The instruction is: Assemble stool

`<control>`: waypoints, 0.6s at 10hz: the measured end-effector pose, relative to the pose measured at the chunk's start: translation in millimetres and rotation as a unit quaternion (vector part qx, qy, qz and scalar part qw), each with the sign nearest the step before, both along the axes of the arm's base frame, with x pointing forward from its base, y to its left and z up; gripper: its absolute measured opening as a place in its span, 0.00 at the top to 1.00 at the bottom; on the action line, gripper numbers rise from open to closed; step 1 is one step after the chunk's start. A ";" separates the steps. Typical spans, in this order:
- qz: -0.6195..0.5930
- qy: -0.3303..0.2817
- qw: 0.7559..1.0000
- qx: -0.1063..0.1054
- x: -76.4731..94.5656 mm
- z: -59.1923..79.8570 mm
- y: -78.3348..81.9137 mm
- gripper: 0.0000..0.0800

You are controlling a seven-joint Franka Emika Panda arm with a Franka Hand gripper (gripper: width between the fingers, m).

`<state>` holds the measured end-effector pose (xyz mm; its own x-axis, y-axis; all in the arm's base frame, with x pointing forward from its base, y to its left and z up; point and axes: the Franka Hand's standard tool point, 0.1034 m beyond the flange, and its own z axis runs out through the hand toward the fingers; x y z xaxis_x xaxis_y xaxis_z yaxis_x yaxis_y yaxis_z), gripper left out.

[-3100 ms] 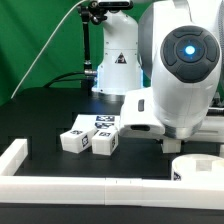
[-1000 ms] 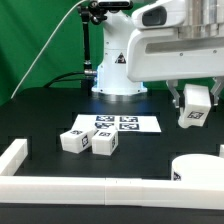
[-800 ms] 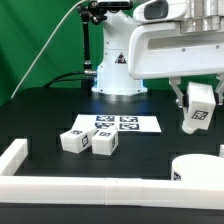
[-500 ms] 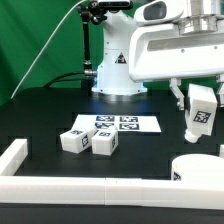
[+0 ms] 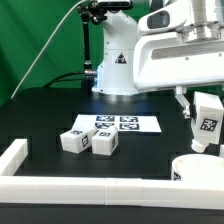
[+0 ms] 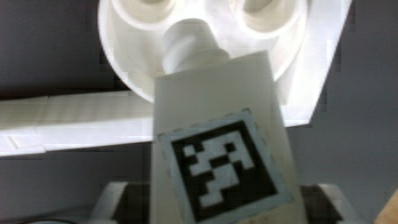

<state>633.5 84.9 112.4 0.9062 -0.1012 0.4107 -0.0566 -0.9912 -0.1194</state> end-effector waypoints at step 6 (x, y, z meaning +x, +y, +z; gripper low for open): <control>0.005 -0.063 0.998 0.001 20.9 3.7 14.2 0.59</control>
Offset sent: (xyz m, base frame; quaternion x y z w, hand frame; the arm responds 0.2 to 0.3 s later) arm 0.0268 0.0206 0.0045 0.0370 0.0094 0.0136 0.9992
